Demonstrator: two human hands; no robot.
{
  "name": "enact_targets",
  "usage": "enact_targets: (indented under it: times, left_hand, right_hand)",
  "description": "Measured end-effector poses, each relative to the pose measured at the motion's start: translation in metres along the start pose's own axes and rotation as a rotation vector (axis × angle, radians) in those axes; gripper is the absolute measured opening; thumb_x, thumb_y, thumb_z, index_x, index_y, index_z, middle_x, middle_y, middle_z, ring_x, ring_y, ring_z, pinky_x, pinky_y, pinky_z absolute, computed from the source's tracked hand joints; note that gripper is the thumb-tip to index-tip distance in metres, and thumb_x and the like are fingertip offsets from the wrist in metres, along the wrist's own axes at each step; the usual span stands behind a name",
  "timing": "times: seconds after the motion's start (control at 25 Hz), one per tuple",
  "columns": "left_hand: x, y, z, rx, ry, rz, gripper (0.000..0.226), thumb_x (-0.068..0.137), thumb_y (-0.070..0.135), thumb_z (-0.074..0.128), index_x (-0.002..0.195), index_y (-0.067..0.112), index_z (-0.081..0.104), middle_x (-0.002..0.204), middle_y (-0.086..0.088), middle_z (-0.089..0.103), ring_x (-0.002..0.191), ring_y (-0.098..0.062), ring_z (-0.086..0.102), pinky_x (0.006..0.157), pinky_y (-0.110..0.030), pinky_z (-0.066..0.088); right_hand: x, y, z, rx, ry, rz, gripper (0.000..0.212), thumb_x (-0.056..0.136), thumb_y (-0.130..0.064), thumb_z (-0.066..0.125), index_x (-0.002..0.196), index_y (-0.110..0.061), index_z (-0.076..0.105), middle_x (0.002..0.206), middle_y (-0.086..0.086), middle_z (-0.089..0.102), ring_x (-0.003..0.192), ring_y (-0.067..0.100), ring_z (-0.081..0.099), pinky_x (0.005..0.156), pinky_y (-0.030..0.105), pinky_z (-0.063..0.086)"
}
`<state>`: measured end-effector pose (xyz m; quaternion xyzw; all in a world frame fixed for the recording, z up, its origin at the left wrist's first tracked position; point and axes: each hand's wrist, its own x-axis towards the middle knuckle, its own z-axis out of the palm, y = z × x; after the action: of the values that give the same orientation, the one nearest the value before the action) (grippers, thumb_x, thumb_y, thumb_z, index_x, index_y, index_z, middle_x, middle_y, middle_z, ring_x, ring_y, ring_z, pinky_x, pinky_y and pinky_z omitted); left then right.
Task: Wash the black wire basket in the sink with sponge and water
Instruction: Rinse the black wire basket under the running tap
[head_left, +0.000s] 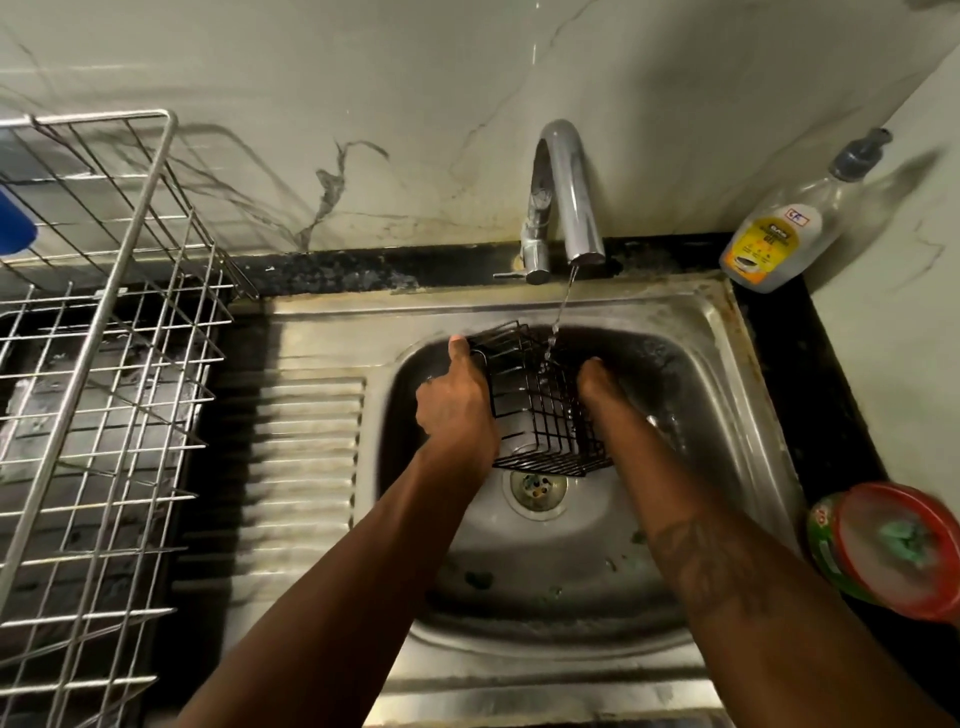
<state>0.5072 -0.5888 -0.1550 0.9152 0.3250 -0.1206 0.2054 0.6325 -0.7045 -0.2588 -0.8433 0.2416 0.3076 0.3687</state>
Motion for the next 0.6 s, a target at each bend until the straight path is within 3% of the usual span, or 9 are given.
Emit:
enact_targets:
  times: [0.08, 0.12, 0.16, 0.24, 0.28, 0.36, 0.44, 0.52, 0.6]
  left_hand:
    - [0.007, 0.002, -0.007, -0.121, -0.071, -0.162, 0.078, 0.092, 0.011, 0.061, 0.154, 0.028, 0.015, 0.124, -0.023, 0.059, 0.115, -0.04, 0.055, 0.091, -0.047, 0.049]
    - [0.01, 0.002, -0.011, -0.165, -0.121, -0.209, 0.089, 0.088, 0.006, 0.066, 0.154, 0.032, 0.013, 0.13, -0.023, 0.055, 0.121, -0.04, 0.052, 0.093, -0.047, 0.048]
    - [0.009, 0.004, -0.017, -0.179, -0.13, -0.214, 0.095, 0.085, 0.002, 0.067, 0.155, 0.033, 0.011, 0.133, -0.023, 0.054, 0.124, -0.04, 0.05, 0.096, -0.047, 0.047]
    - [0.003, 0.002, -0.017, -0.164, -0.115, -0.194, 0.096, 0.084, -0.003, 0.064, 0.158, 0.028, 0.01, 0.139, -0.021, 0.052, 0.13, -0.041, 0.047, 0.104, -0.045, 0.043]
    - [0.001, -0.002, -0.015, -0.195, -0.102, -0.194, 0.093, 0.086, -0.004, 0.062, 0.158, 0.026, 0.011, 0.142, -0.021, 0.05, 0.133, -0.04, 0.045, 0.107, -0.044, 0.041]
    - [0.0, -0.008, -0.012, -0.295, -0.107, -0.25, 0.087, 0.09, -0.007, 0.055, 0.159, 0.025, 0.013, 0.146, -0.018, 0.047, 0.134, -0.036, 0.044, 0.11, -0.041, 0.038]
    - [0.003, -0.011, -0.015, -0.35, -0.128, -0.279, 0.085, 0.091, -0.007, 0.051, 0.159, 0.026, 0.013, 0.148, -0.016, 0.044, 0.135, -0.033, 0.044, 0.113, -0.037, 0.035]
    - [0.004, -0.011, -0.013, -0.362, -0.143, -0.269, 0.086, 0.09, -0.007, 0.052, 0.159, 0.026, 0.013, 0.149, -0.016, 0.044, 0.136, -0.034, 0.042, 0.114, -0.037, 0.032]
    - [0.01, -0.015, -0.009, -0.386, -0.147, -0.295, 0.084, 0.09, -0.006, 0.052, 0.158, 0.025, 0.016, 0.147, -0.016, 0.046, 0.135, -0.034, 0.045, 0.113, -0.038, 0.035]
  right_hand:
    - [-0.033, -0.025, 0.011, -0.044, 0.024, -0.043, 0.074, 0.091, -0.068, 0.017, 0.117, -0.016, 0.064, 0.115, 0.009, 0.063, 0.109, 0.029, 0.059, 0.11, 0.055, 0.037]
    - [-0.051, -0.04, 0.017, -0.084, -0.003, -0.076, 0.084, 0.09, -0.072, 0.013, 0.136, -0.018, 0.056, 0.137, 0.011, 0.056, 0.126, 0.033, 0.051, 0.114, 0.062, 0.029]
    - [-0.071, -0.052, 0.021, -0.149, -0.049, -0.124, 0.085, 0.093, -0.071, 0.011, 0.155, -0.018, 0.035, 0.16, 0.012, 0.033, 0.146, 0.037, 0.031, 0.118, 0.066, 0.014]
    - [-0.091, -0.064, 0.027, -0.206, -0.084, -0.214, 0.081, 0.099, -0.067, 0.01, 0.162, -0.017, 0.007, 0.169, 0.01, -0.002, 0.155, 0.035, -0.002, 0.118, 0.068, -0.006]
    - [-0.087, -0.061, 0.027, -0.215, -0.094, -0.229, 0.085, 0.097, -0.072, 0.01, 0.162, -0.017, 0.008, 0.169, 0.011, -0.001, 0.155, 0.036, -0.001, 0.118, 0.068, -0.002]
    - [-0.069, -0.039, 0.02, -0.26, -0.009, -0.32, 0.095, 0.089, -0.083, 0.014, 0.157, -0.018, 0.028, 0.161, 0.017, 0.027, 0.146, 0.039, 0.03, 0.115, 0.063, 0.026]
    - [-0.05, -0.02, 0.007, -0.219, 0.106, -0.417, 0.065, 0.095, -0.071, 0.031, 0.132, -0.021, 0.05, 0.135, 0.016, 0.053, 0.114, 0.031, 0.057, 0.096, 0.049, 0.049]
    - [-0.035, -0.012, -0.007, -0.171, 0.176, -0.408, 0.042, 0.101, -0.054, 0.042, 0.122, -0.021, 0.054, 0.132, 0.016, 0.052, 0.107, 0.03, 0.058, 0.091, 0.046, 0.051]
    - [-0.019, -0.01, -0.009, -0.23, 0.12, -0.226, 0.064, 0.101, -0.06, 0.033, 0.144, -0.014, 0.045, 0.15, 0.021, 0.039, 0.131, 0.036, 0.047, 0.108, 0.053, 0.041]
